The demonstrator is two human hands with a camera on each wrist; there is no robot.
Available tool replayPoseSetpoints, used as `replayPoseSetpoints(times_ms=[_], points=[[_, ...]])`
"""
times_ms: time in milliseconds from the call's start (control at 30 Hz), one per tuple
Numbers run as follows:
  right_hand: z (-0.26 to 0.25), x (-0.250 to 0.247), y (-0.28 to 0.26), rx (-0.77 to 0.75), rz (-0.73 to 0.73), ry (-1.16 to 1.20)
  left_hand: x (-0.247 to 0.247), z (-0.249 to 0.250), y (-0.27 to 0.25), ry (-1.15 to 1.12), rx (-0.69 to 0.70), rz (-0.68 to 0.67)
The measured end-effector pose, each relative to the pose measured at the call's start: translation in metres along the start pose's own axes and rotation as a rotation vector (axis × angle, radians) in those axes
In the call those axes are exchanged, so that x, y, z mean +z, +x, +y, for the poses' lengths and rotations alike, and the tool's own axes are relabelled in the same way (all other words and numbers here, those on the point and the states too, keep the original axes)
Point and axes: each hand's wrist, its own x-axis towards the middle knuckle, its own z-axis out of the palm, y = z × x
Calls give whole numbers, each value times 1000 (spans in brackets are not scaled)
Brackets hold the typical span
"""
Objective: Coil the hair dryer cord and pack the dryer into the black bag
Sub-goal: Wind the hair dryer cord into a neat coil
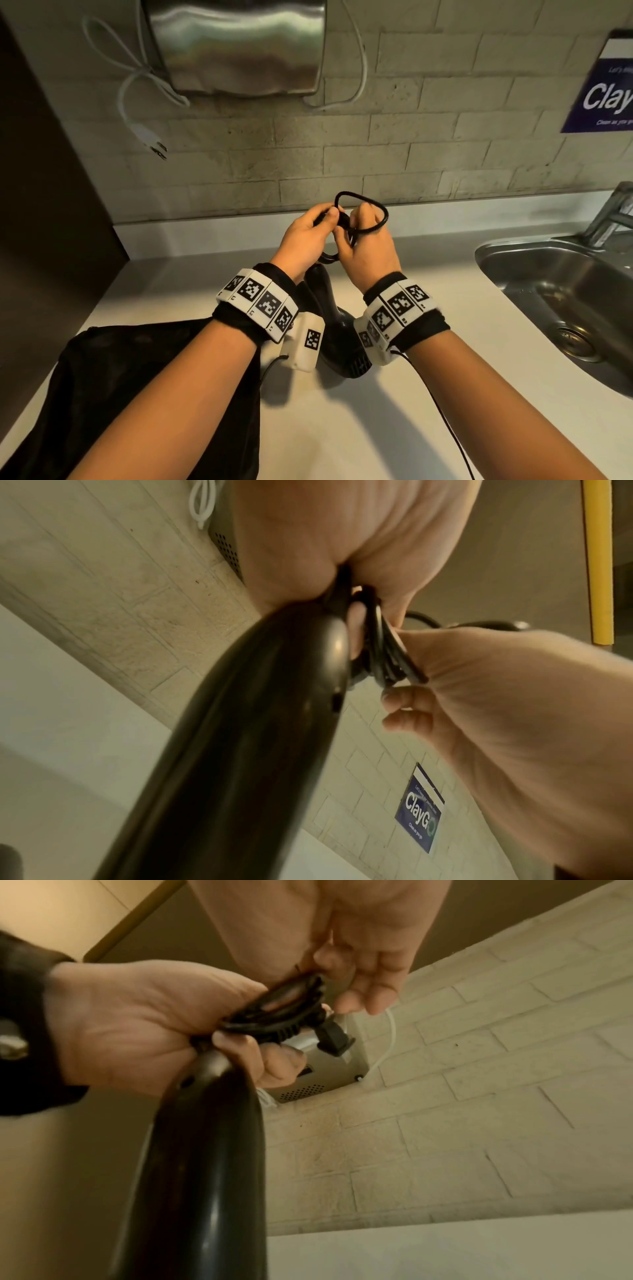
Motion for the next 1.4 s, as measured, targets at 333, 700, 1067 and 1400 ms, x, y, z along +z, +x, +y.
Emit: replayPoseSetpoints(times_ms=[333, 700, 1067, 1400], points=[[3, 1, 6, 190, -300, 409, -5, 0, -1, -153, -41, -91], [67, -9, -30, 276, -577, -92, -9, 1, -2, -372, -110, -42], [74, 5, -29, 357, -570, -261, -11, 3, -6, -303, -94, -40], [38, 8, -24, 281, -598, 125, -11, 0, -5, -216, -10, -79]])
